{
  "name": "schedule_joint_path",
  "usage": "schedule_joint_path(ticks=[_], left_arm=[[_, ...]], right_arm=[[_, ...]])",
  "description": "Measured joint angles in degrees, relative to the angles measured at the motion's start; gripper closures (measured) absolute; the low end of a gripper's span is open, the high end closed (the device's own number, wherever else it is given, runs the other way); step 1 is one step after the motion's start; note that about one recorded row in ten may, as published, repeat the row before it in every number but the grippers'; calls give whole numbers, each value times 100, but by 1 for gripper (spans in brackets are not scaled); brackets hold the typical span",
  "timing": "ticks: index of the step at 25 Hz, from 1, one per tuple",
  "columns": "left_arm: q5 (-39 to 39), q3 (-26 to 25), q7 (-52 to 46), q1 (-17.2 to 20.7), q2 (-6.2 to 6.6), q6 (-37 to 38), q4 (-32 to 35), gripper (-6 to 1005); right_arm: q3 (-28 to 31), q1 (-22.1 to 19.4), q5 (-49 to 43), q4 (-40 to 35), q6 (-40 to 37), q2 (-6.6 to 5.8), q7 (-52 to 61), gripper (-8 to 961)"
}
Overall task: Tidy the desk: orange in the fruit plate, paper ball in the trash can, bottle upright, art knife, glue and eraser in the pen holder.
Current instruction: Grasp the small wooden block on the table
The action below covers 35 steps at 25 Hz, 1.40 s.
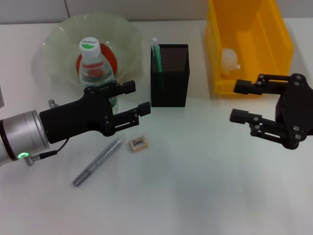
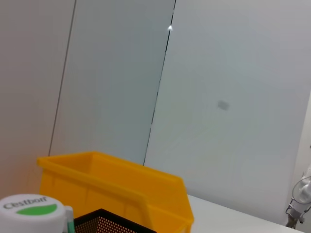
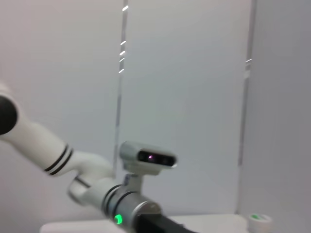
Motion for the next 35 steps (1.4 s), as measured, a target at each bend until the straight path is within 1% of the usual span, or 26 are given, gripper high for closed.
schedule_joint_path(ticks=[3,4,5,9,10,11,12,13,14,17,19,20,21,22,23,24,25,26,27,28,29,31,32,33,34,35], left_arm=[[-3,-4,-41,-1,-4,2,-3,335],[-67,-22,-70,-4,-9,-37,-47,335],[-67,-22,-70,-4,-9,-37,-47,336],[-116,125,-25,-100,-13,-54,-64,336],[-116,125,-25,-100,-13,-54,-64,336],[-186,81,-386,-139,-10,-93,29,336],[-186,81,-386,-139,-10,-93,29,336],[-214,46,-710,-161,4,-138,111,336],[-227,40,-948,-175,18,-180,189,336],[-227,40,-948,-175,18,-180,189,337],[448,299,-1532,-17,22,5,1229,337],[448,299,-1532,-17,22,5,1229,337],[600,379,-1678,45,16,65,1509,337],[600,379,-1678,45,16,65,1509,337],[1070,654,-2355,139,25,219,2444,337],[1397,744,-2733,147,21,300,2989,337],[1397,744,-2733,147,21,300,2989,337],[1743,827,-3116,147,8,347,3502,337],[1743,827,-3116,147,8,347,3502,337],[2135,985,-3621,123,-2,363,4125,337],[2336,1130,-3901,80,-3,360,4427,337],[2336,1130,-3901,80,-3,360,4427,338],[2686,1407,-4380,-33,0,342,4903,338],[3534,2000,-5220,-391,-12,313,5485,338],[3994,2397,-5660,-644,-29,259,5595,338],[4097,2469,-5747,-692,-32,245,5597,338]], right_arm=[[299,-7,10,682,14,-1,-432,461],[566,-18,38,1139,-81,-2,-835,461],[566,-18,38,1139,-81,-2,-835,461],[916,-14,86,2114,-505,-15,-1785,455],[916,-14,86,2114,-505,-15,-1785,455],[950,-23,87,2286,-505,-12,-1832,455],[950,-23,87,2286,-505,-12,-1832,455],[963,-25,88,2385,-497,-10,-1835,455],[992,-7,89,2681,-418,-15,-1910,455],[1017,20,89,2930,-282,-21,-2023,455],[1024,30,87,3039,-181,-22,-2081,455],[1024,30,87,3039,-181,-22,-2081,455],[1026,28,87,3073,-175,-21,-2083,455],[1026,28,87,3073,-175,-21,-2083,455],[1027,33,87,3102,-176,-22,-2083,455],[1027,51,88,3147,-171,-23,-2084,455],[1027,51,88,3147,-171,-23,-2084,455],[1027,58,87,3162,-164,-23,-2084,455],[1028,61,86,3175,-158,-23,-2085,455],[1024,67,86,3205,-156,-22,-2085,455],[1025,81,86,3288,-149,-24,-2086,455],[1027,82,86,3326,-136,-26,-2087,455],[1027,82,86,3326,-136,-26,-2087,455],[1028,79,86,3343,-127,-26,-2087,455],[1030,66,86,3368,-124,-24,-2088,455],[1030,66,86,3368,-124,-24,-2088,455]])
